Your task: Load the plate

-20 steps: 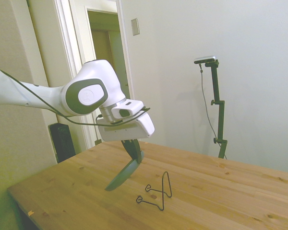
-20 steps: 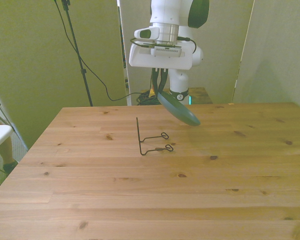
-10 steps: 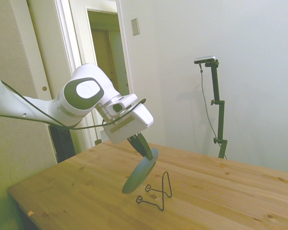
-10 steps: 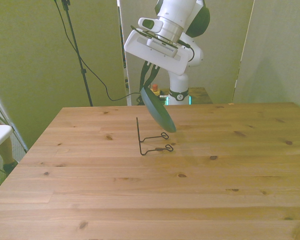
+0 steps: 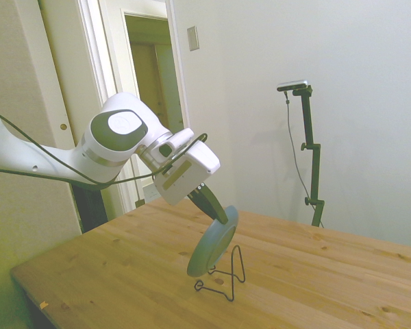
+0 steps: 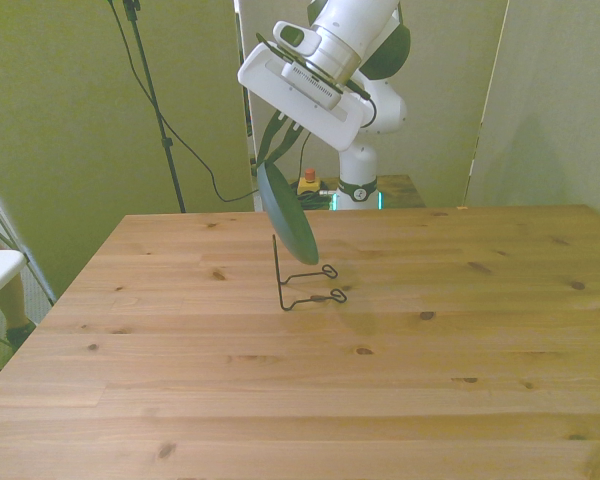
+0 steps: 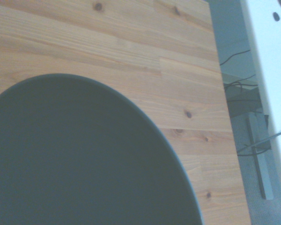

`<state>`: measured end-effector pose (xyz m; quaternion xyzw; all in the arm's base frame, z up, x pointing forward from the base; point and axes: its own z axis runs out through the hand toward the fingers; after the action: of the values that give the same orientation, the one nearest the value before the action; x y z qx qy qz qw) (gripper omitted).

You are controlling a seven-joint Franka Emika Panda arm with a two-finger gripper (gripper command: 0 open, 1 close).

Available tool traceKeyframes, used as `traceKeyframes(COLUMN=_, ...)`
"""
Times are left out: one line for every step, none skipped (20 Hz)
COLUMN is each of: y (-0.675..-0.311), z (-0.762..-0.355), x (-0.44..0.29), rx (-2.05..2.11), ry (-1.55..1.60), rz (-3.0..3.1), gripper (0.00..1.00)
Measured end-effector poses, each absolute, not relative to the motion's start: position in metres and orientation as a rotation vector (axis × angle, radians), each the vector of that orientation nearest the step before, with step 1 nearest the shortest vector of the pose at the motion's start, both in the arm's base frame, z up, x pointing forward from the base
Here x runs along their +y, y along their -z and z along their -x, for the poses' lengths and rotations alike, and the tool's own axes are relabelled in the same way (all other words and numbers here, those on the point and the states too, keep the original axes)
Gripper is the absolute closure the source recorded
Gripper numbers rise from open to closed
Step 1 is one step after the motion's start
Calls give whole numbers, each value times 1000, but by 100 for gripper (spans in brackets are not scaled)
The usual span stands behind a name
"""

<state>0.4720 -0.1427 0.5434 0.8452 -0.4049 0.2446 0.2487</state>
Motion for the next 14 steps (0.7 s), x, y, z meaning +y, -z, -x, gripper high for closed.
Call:
traceKeyframes(y=-545, z=-472, x=-144, rx=-1098, ry=-674, rz=-2285, gripper=100)
traceKeyframes(y=-547, z=-472, x=-144, rx=-1092, ry=-679, rz=-2270, gripper=100)
traceKeyframes(y=-548, z=-472, x=-144, rx=-1082, ry=-682, rz=-2250, gripper=100)
traceKeyframes(y=-549, z=-472, x=-144, rx=-1077, ry=-690, rz=-2231, gripper=100)
traceKeyframes(y=-550, z=-473, x=-142, rx=-1071, ry=-695, rz=-2217, gripper=100)
traceKeyframes(y=-551, z=-474, x=-140, rx=-1067, ry=-698, rz=-2208, gripper=100)
traceKeyframes(y=-552, z=-475, x=-138, rx=-1059, ry=-705, rz=-2196, gripper=100)
traceKeyframes(y=-553, z=-478, x=-135, rx=-1054, ry=-710, rz=-2183, gripper=100)
traceKeyframes(y=-553, z=-481, x=-133, rx=-1050, ry=-712, rz=-2174, gripper=100)
traceKeyframes(y=-552, z=-484, x=-130, rx=-1042, ry=-713, rz=-2163, gripper=100)
traceKeyframes(y=-551, z=-489, x=-127, rx=-1038, ry=-714, rz=-2153, gripper=100)
traceKeyframes(y=-548, z=-494, x=-125, rx=-1035, ry=-711, rz=-2145, gripper=100)
traceKeyframes(y=-546, z=-499, x=-123, rx=-1031, ry=-708, rz=-2139, gripper=100)
traceKeyframes(y=-543, z=-505, x=-121, rx=-1025, ry=-703, rz=-2131, gripper=100)
